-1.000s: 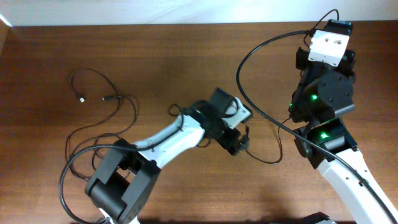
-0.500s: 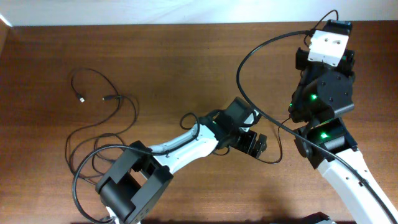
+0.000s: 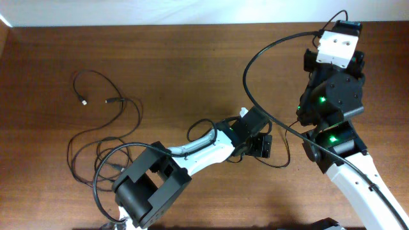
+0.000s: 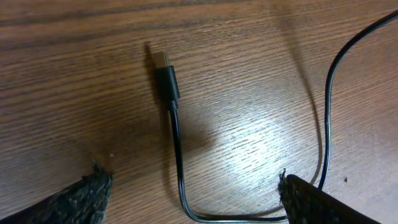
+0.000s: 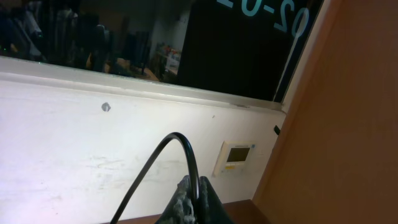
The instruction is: Untangle cables
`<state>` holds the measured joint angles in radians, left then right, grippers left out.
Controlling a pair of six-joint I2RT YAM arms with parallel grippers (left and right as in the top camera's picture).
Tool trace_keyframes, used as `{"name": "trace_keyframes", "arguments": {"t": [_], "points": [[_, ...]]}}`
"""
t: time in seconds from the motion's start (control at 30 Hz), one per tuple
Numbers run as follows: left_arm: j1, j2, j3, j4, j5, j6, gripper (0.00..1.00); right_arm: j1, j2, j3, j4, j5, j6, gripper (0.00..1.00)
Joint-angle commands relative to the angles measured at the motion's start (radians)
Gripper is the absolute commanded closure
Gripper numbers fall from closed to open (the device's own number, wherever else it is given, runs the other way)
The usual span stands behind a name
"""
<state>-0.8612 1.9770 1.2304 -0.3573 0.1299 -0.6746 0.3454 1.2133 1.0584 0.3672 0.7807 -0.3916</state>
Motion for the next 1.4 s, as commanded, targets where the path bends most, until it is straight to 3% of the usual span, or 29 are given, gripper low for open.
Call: {"name": "trace_keyframes", "arguments": {"t": [0.0,0.13,0.37,0.83,1.0,1.1,1.17,1.33,1.37], "points": [[0.011,0.071,-0.031,-0.050,-0.125,-0.021,0.10,-0.006,0.004,0.008,0.003,-0.010,0.013,0.96],[0.010,0.071,-0.031,-0.086,-0.138,-0.021,0.02,-0.006,0.004,0.008,0.003,-0.010,0.012,0.96],[-0.010,0.072,-0.031,-0.124,-0.282,-0.020,0.01,-0.006,0.004,0.008,0.003,-0.009,0.012,0.96],[-0.059,0.141,-0.018,-0.063,-0.337,0.016,0.00,-0.006,0.004,0.008,0.003,-0.010,0.012,0.96],[-0.059,0.150,-0.019,-0.092,-0.337,0.016,0.17,-0.006,0.004,0.008,0.002,-0.009,0.012,0.96],[-0.059,0.151,-0.019,-0.104,-0.336,0.016,0.47,-0.006,0.004,0.008,0.002,-0.009,0.012,0.96],[-0.059,0.151,-0.019,-0.103,-0.337,0.016,0.74,-0.006,0.004,0.008,0.001,-0.009,0.012,0.96],[-0.059,0.151,-0.016,-0.100,-0.350,0.016,1.00,-0.006,0.004,0.008,-0.051,-0.010,0.012,0.96],[-0.058,0.151,-0.015,-0.100,-0.355,0.016,1.00,-0.006,0.004,0.008,-0.063,-0.010,0.012,0.96]]}}
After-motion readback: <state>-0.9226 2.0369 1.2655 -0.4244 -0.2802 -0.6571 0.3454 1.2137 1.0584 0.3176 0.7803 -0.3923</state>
